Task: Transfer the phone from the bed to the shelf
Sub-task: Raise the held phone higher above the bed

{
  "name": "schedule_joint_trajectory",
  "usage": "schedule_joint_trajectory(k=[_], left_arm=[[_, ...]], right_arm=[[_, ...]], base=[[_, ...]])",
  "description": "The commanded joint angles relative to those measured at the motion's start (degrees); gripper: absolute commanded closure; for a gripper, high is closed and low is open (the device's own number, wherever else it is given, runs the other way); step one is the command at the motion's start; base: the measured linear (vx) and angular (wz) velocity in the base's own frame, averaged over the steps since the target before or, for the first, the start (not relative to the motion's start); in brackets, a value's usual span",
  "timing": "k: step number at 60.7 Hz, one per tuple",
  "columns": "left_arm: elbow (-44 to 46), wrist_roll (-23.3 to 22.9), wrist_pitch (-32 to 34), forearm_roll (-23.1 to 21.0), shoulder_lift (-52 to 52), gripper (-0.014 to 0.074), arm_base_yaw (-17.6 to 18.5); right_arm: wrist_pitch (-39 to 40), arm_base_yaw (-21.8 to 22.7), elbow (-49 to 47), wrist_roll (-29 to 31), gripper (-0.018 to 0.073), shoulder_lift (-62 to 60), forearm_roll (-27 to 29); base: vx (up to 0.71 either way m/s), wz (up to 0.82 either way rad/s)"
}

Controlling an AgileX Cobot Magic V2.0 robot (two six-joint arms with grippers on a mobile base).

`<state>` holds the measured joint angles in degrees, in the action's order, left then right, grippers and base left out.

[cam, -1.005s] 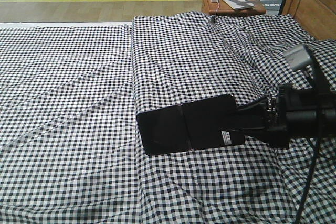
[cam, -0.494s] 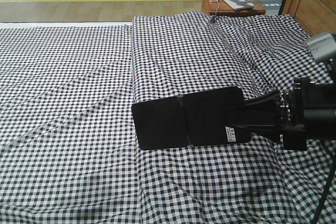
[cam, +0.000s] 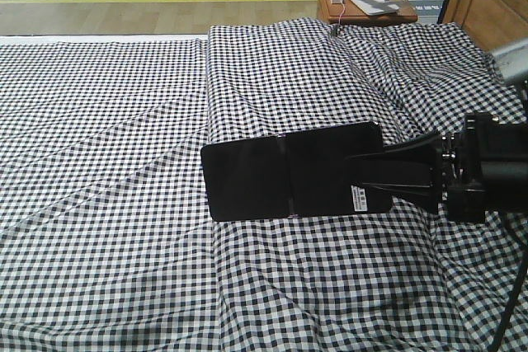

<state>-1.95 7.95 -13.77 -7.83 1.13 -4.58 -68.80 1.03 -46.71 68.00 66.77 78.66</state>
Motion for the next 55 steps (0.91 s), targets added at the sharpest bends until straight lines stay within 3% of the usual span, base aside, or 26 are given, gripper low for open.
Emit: schedule_joint_trajectory(k=[1,55], left_arm=[[-0.2,-0.2,4.2,-0.5,0.4,0.0596,0.2],[-0.2,-0.2,4.2,-0.5,0.4,0.0596,0.2]], right_arm=[[-5.2,-0.1,-1.5,1.6,0.0564,-1.2,6.1],[-4.7,0.0,-1.5,1.6,0.0564,-1.2,6.2]], base=[[0.0,0.0],[0.0,0.0]])
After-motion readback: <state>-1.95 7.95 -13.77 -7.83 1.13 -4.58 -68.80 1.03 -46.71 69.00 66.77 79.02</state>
